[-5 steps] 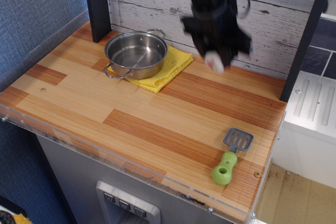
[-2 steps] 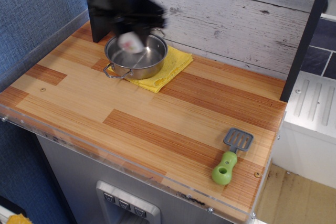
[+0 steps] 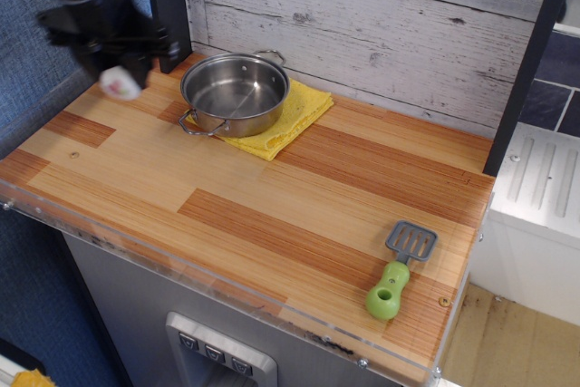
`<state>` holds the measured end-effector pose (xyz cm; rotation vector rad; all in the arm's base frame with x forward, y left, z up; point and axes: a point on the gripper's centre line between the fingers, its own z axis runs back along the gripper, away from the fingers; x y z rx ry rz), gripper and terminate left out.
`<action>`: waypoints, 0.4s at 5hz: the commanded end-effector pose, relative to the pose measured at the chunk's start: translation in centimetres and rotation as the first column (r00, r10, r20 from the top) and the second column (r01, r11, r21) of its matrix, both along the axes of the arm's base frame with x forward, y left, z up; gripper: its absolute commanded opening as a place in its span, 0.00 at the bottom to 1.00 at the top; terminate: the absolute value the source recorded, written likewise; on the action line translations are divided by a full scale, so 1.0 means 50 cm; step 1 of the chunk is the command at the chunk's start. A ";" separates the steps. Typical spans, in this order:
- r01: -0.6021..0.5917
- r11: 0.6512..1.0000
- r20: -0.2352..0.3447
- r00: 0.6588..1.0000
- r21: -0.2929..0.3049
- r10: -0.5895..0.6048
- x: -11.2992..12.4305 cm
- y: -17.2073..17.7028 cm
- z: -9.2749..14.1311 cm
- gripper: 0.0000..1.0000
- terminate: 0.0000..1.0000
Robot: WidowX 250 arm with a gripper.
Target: Move sushi roll to left middle edge of table.
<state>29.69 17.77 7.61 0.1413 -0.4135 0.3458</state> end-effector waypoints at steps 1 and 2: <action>-0.093 0.995 -0.012 0.996 0.031 0.093 -0.034 0.101 -0.002 0.00 0.00; -0.084 0.996 -0.066 0.994 0.013 0.085 -0.037 0.111 -0.043 0.00 0.00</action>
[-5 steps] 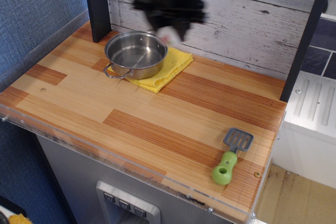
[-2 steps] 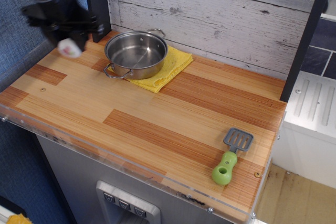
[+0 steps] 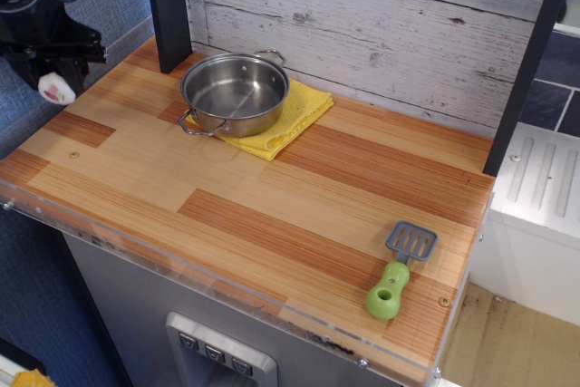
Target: Move sushi roll to left middle edge of table.
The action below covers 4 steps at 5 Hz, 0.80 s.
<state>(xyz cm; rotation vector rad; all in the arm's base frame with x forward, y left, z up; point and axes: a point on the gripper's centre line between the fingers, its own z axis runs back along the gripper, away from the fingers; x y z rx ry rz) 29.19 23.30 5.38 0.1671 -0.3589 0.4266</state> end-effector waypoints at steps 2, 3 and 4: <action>0.123 0.992 -0.025 0.992 -0.037 -0.124 -0.029 -0.034 -0.017 0.00 0.00; 0.074 0.997 -0.092 0.993 -0.012 -0.074 -0.031 -0.042 -0.021 1.00 0.00; 0.055 0.998 -0.086 0.995 -0.010 -0.056 -0.031 -0.044 -0.019 1.00 0.00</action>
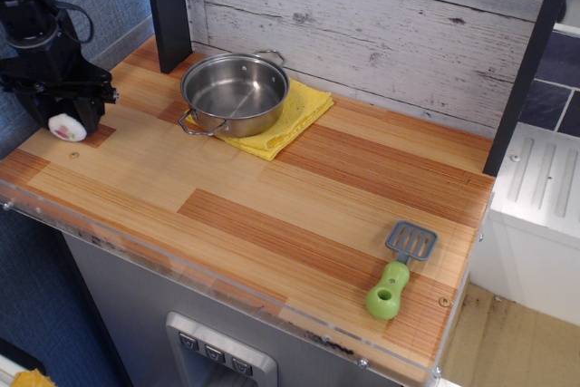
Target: Move sushi roll to left middle edge of table.
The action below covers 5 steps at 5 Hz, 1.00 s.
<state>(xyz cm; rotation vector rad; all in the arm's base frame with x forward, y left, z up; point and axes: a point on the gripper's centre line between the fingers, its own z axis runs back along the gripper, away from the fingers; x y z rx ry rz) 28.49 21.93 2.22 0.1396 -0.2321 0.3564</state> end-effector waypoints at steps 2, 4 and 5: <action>-0.038 0.999 0.106 0.994 0.011 0.036 -0.007 -0.029 0.097 1.00 0.00; 0.041 0.998 0.255 0.966 -0.056 -0.026 -0.006 -0.046 0.192 1.00 0.00; 0.041 0.998 0.255 0.966 -0.056 -0.026 -0.006 -0.046 0.192 1.00 0.00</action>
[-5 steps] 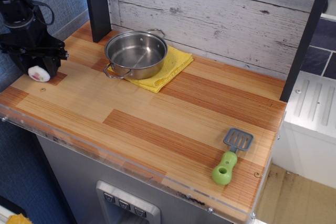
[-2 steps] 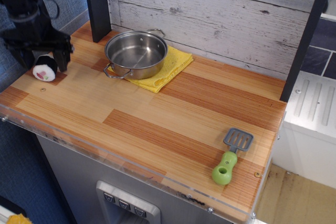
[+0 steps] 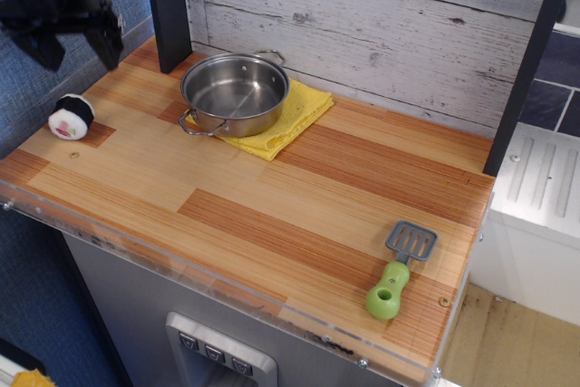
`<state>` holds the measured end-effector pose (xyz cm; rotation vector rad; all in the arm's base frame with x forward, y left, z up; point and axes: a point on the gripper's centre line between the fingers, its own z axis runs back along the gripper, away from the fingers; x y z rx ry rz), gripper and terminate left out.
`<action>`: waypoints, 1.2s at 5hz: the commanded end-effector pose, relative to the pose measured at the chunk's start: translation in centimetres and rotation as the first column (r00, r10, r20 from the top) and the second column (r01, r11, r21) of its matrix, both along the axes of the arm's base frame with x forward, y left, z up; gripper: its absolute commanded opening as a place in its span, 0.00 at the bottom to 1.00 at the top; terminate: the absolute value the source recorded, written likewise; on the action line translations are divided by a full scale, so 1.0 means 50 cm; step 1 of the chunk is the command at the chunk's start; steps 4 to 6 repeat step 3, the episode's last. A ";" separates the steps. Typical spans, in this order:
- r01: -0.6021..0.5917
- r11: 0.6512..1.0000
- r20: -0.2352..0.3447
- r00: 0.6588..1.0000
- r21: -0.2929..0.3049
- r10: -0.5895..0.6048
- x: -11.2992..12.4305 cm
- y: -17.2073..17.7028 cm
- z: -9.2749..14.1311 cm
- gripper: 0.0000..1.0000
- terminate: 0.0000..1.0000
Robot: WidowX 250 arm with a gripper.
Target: Move sushi roll to left middle edge of table.
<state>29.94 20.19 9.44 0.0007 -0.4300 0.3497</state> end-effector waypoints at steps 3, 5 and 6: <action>-0.005 0.999 0.041 0.999 0.035 0.004 -0.035 -0.011 0.048 1.00 1.00; -0.005 0.999 0.041 0.999 0.035 0.004 -0.035 -0.011 0.048 1.00 1.00; -0.005 0.999 0.041 0.999 0.035 0.004 -0.035 -0.011 0.048 1.00 1.00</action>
